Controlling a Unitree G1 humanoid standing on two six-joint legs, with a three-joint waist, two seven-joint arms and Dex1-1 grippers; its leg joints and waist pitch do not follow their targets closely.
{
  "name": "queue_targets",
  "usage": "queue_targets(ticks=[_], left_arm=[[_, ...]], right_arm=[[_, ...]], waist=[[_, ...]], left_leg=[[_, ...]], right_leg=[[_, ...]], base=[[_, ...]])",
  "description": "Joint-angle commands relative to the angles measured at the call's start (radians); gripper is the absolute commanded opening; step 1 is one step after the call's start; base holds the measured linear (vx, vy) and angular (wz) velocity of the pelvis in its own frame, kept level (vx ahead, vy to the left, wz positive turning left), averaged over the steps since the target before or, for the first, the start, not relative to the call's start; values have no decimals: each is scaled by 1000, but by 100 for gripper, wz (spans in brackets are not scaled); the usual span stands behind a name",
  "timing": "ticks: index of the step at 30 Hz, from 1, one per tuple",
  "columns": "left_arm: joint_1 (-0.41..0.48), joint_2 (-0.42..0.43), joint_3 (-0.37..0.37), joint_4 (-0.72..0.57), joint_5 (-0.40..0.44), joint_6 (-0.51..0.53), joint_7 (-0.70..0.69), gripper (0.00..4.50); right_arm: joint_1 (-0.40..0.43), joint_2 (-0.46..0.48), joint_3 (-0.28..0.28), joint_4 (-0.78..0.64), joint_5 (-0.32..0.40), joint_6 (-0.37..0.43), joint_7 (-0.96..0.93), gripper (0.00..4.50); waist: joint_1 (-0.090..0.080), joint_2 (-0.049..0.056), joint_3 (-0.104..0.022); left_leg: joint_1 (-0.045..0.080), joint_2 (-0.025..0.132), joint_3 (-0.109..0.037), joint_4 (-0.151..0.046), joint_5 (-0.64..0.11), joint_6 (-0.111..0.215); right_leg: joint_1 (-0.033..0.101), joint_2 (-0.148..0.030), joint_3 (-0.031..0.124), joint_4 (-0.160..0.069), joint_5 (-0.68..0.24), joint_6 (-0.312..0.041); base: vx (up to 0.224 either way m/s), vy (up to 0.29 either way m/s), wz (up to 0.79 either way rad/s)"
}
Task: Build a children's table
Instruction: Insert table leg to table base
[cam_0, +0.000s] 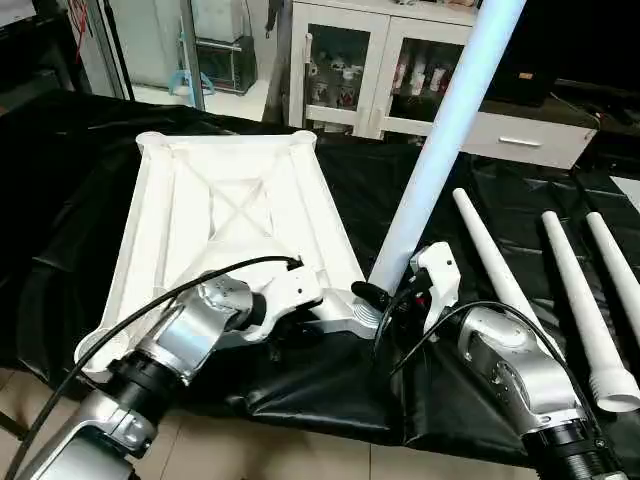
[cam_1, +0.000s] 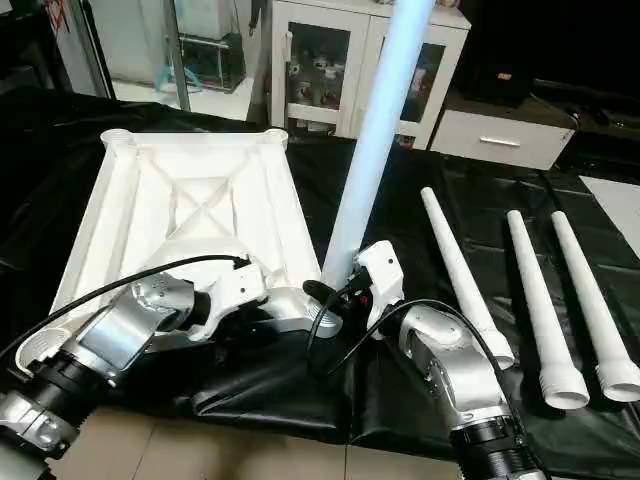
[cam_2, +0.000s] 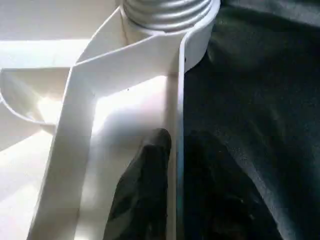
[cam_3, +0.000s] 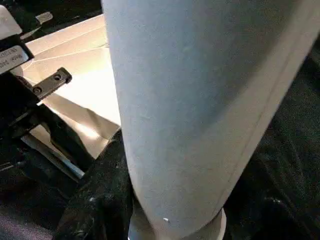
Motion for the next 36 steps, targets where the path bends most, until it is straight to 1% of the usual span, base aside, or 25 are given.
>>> queue_targets(ticks=[1,2,3,6,8,9,10,12,13,15,20,24,25,26,27,28,29,30,31,32,33,34,35,36], left_arm=[[9,4,-12,-14,9,10,-3,53],[10,4,-10,-14,9,11,-2,44],[11,2,-6,-13,7,12,1,44],[9,-11,9,-6,-5,11,14,12],[6,-17,8,-4,-6,2,18,7],[6,-20,8,-5,-8,-7,20,1],[5,-26,11,-7,-12,-10,22,0],[4,-32,11,-11,-18,-9,18,0],[5,-34,11,-15,-20,-4,15,0],[6,-33,11,-18,-22,-3,12,0],[22,-21,11,-34,-28,7,-5,0],[36,-4,17,-47,-29,9,-12,0],[40,0,24,-47,-31,10,-9,0],[40,-1,28,-46,-32,13,-5,0],[40,-4,36,-43,-35,21,2,0],[37,-29,66,-31,-41,51,47,0],[37,-29,66,-31,-41,51,47,0],[36,-48,77,-30,-44,74,72,0],[37,-64,83,-34,-47,90,89,0],[39,-91,97,-40,-51,129,122,0],[39,-91,97,-40,-51,129,122,0],[40,-109,106,-44,-54,156,145,0],[35,-167,125,-38,-48,202,223,0],[33,-182,130,-34,-46,208,244,0]], right_arm=[[73,-20,33,130,-57,72,-15,188],[73,-20,33,130,-57,72,-15,188],[73,-20,33,130,-57,73,-16,188],[72,-19,33,132,-57,72,-15,188],[72,-19,33,132,-57,71,-14,188],[72,-19,33,131,-57,72,-15,188],[73,-18,33,130,-56,72,-14,188],[73,-18,34,131,-56,72,-14,188],[73,-18,34,131,-55,72,-13,188],[74,-18,34,131,-55,72,-13,188],[75,-18,35,130,-54,71,-10,188],[74,-18,34,133,-55,69,-11,188],[68,-12,26,142,-59,60,-27,188],[65,-9,23,147,-60,55,-34,188],[59,-4,16,157,-64,46,-49,188],[28,26,-17,211,-77,13,-130,188],[28,26,-17,211,-77,13,-130,188],[9,43,-31,247,-90,-6,-180,188],[-12,62,-44,288,-103,-24,-235,188],[-30,78,-54,323,-111,-39,-281,188],[-30,78,-54,323,-111,-39,-281,188],[-41,88,-61,346,-116,-48,-309,188],[-86,119,-90,428,-121,-85,-406,188],[-100,128,-101,453,-120,-96,-436,188]], waist=[[-8,21,-12],[-8,21,-12],[-9,21,-11],[-8,20,-11],[-8,21,-11],[-9,23,-10],[-10,22,-10],[-9,22,-11],[-9,21,-10],[-8,24,-10],[-9,23,-9],[-10,24,-10],[-10,24,-10],[-11,22,-9],[-12,23,-9],[-13,23,-9],[-20,22,-8],[-23,21,-7],[-33,23,-4],[-44,29,-3],[-49,30,-3],[-52,39,-2],[-14,53,-10],[-16,33,-8]], left_leg=[[43,112,-77,-123,-767,-116],[43,112,-77,-123,-768,-116],[43,112,-77,-122,-769,-115],[44,112,-77,-121,-768,-112],[44,112,-78,-122,-772,-113],[43,112,-80,-123,-779,-116],[42,113,-79,-126,-786,-117],[44,112,-78,-125,-782,-115],[43,112,-78,-124,-775,-112],[42,112,-79,-125,-777,-114],[43,112,-79,-126,-781,-114],[39,113,-78,-127,-771,-115],[40,112,-79,-127,-771,-115],[39,113,-78,-128,-771,-115],[39,113,-79,-128,-774,-115],[41,112,-77,-128,-776,-115],[40,109,-79,-125,-781,-114],[37,109,-83,-128,-785,-113],[35,110,-85,-134,-815,-119],[37,108,-81,-143,-861,-124],[34,108,-80,-150,-876,-121],[5,119,-71,-191,-916,-123],[-46,130,-37,-260,-947,-128],[-52,129,-14,-275,-907,-105]], right_leg=[[-34,-101,40,-95,-601,-59],[-34,-100,40,-95,-601,-59],[-34,-101,40,-97,-607,-58],[-36,-102,41,-99,-627,-55],[-35,-102,39,-99,-627,-53],[-33,-101,37,-99,-624,-53],[-32,-100,36,-98,-616,-53],[-34,-100,37,-100,-616,-53],[-33,-103,38,-100,-622,-54],[-33,-102,38,-100,-620,-53],[-34,-103,38,-100,-623,-53],[-33,-102,41,-96,-601,-57],[-33,-102,41,-96,-602,-56],[-33,-102,41,-96,-604,-56],[-32,-102,40,-96,-605,-57],[-34,-101,40,-96,-608,-58],[-34,-103,34,-99,-624,-61],[-29,-102,31,-100,-635,-56],[-28,-97,21,-99,-651,-50],[-26,-83,-1,-96,-647,-47],[-16,-75,-17,-94,-621,-46],[23,-61,-38,-52,-517,-55],[76,-37,-53,93,-251,-81],[78,-34,-39,107,-189,-67]], base=[[0,0,0],[0,0,0],[0,0,0],[0,0,0],[0,0,0],[0,0,0],[0,0,0],[0,0,0],[0,0,0],[0,0,0],[0,0,0],[0,0,0],[0,0,0],[0,0,0],[0,0,0],[0,0,0],[0,0,0],[0,0,0],[0,0,0],[0,0,0],[0,0,0],[0,0,0],[-75,-7,5],[-75,-7,5]])
